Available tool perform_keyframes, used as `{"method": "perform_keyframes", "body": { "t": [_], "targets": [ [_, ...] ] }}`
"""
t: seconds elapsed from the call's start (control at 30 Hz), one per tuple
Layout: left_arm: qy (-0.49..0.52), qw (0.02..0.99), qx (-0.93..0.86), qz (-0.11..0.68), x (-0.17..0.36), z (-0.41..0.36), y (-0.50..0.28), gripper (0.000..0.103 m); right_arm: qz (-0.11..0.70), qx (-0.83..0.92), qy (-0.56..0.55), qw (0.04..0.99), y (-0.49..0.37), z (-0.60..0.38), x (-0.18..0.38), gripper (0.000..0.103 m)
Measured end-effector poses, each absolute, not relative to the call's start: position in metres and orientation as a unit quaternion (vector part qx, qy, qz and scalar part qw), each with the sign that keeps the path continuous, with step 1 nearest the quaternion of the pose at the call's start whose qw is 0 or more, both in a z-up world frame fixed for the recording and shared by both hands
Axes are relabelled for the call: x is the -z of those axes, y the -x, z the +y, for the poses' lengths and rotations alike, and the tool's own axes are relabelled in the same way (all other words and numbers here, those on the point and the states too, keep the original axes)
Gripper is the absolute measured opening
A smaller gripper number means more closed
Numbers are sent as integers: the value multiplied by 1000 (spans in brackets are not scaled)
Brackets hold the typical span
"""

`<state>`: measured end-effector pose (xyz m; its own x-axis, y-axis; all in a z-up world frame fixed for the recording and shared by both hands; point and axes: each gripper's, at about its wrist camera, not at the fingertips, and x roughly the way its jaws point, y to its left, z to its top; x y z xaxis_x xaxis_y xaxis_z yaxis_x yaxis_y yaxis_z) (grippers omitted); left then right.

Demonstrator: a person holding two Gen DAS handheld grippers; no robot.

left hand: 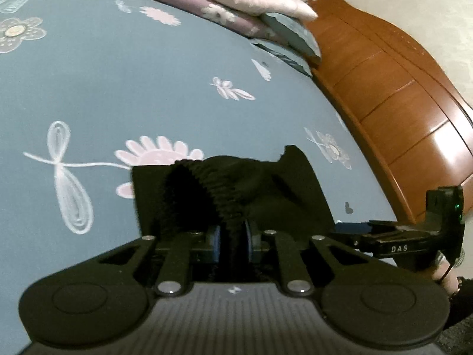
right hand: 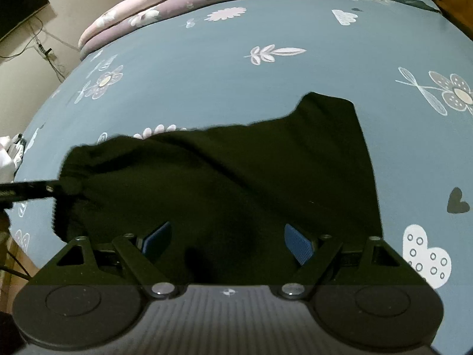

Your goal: Fold clothes

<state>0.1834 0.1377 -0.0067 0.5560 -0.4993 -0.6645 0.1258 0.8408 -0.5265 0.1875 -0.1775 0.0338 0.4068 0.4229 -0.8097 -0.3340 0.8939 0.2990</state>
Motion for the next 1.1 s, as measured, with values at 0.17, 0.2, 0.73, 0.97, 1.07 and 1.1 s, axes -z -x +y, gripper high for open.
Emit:
{"method": "perform_keyframes", "body": {
  "t": [0.17, 0.2, 0.73, 0.97, 1.07, 1.1],
  "targets": [
    [232, 830, 144, 487, 45, 142, -193, 24, 506, -220, -37, 833, -188, -183, -24, 87],
    [241, 827, 140, 487, 45, 144, -194, 23, 506, -218, -35, 834, -187, -185, -24, 87],
    [134, 863, 243, 422, -11, 61, -235, 40, 501, -204, -12, 841, -185, -209, 3, 87],
    [53, 850, 233, 470, 28, 37, -249, 41, 501, -186, 6, 845, -173, -222, 16, 91],
    [47, 845, 211, 489, 35, 66, -232, 43, 502, -179, -15, 846, -174, -233, 20, 91],
    [47, 845, 211, 490, 33, 73, -225, 43, 501, -180, -19, 846, -174, -235, 20, 91]
  ]
}}
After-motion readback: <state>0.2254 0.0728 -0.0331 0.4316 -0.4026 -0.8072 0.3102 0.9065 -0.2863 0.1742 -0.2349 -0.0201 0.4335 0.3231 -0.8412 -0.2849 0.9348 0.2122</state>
